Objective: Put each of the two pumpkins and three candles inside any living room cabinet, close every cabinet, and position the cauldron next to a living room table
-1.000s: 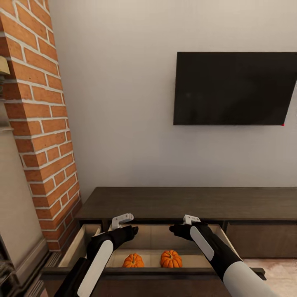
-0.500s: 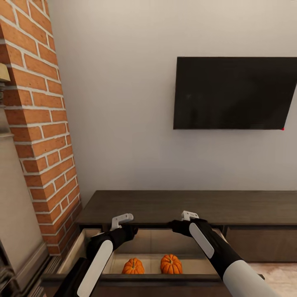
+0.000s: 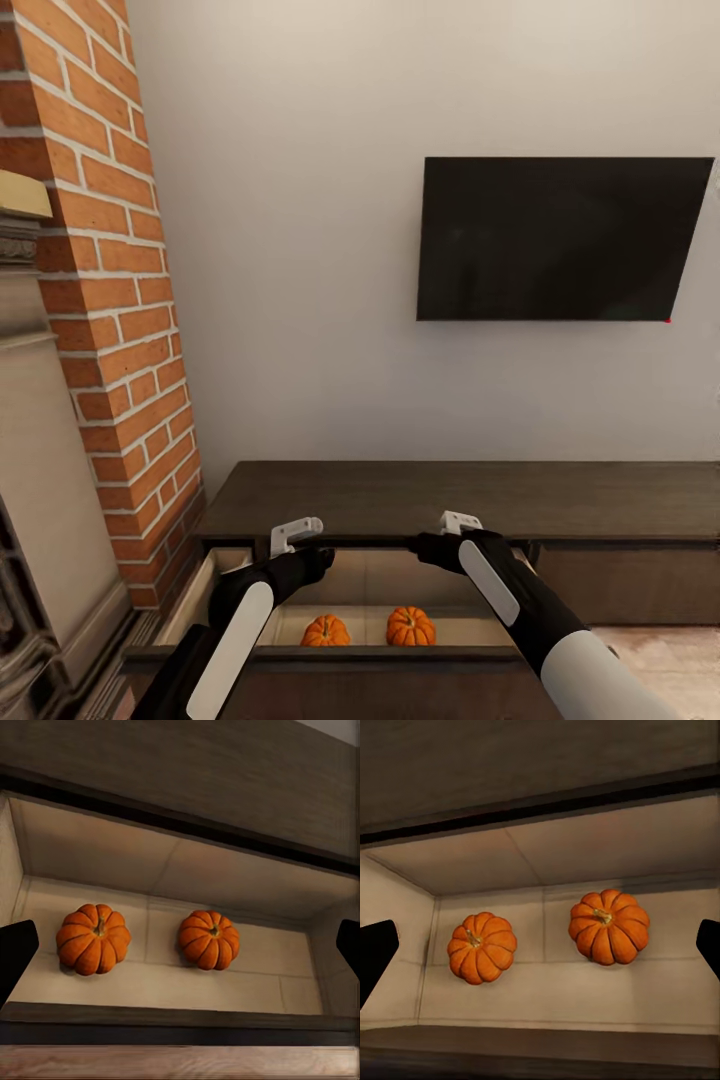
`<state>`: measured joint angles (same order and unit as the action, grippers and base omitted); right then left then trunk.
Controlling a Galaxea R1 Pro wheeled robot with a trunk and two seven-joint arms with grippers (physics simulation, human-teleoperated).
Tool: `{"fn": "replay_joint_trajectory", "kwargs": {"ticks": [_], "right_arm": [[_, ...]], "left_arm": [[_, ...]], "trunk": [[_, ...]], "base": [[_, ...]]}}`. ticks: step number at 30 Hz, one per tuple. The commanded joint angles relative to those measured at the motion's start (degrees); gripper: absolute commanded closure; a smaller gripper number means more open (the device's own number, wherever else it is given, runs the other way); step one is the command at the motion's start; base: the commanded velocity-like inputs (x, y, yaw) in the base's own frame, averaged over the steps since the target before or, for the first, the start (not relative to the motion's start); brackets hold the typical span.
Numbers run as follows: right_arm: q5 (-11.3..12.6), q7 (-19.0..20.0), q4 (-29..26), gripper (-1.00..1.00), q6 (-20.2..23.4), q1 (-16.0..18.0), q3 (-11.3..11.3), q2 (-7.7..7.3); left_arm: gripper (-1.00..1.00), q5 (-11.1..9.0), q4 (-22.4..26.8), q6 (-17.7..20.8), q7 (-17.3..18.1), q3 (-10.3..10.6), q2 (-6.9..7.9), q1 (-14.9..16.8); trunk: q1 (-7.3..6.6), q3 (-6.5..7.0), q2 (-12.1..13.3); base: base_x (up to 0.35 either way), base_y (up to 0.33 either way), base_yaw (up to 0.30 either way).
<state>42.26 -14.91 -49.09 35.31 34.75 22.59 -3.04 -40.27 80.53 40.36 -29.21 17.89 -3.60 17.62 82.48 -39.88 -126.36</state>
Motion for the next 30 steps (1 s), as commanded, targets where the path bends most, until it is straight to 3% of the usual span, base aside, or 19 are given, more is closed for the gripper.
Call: {"fn": "replay_joint_trajectory", "kwargs": {"ticks": [1,9,30], "right_arm": [[0.6,-0.55,-0.09,-1.0,0.12,0.05,0.26,-0.06],[0.6,-0.47,-0.12,-1.0,-0.15,0.05,0.26,-0.04],[0.55,-0.47,-0.12,-1.0,-0.16,0.05,0.33,-0.04]], "left_arm": [[-1.0,-0.6,0.06,0.07,-0.58,0.04,0.0,0.04],[-1.0,-0.6,0.06,0.07,-0.58,0.04,0.0,0.04],[-1.0,-0.62,0.06,0.07,-0.58,0.04,0.0,0.04]], "trunk": [[-0.25,0.12,0.38],[-2.01,1.55,3.59],[-6.62,5.32,12.01]], "base": [[-0.117,0.0,0.0],[-0.144,0.0,0.0],[-0.314,0.0,0.0]]}}
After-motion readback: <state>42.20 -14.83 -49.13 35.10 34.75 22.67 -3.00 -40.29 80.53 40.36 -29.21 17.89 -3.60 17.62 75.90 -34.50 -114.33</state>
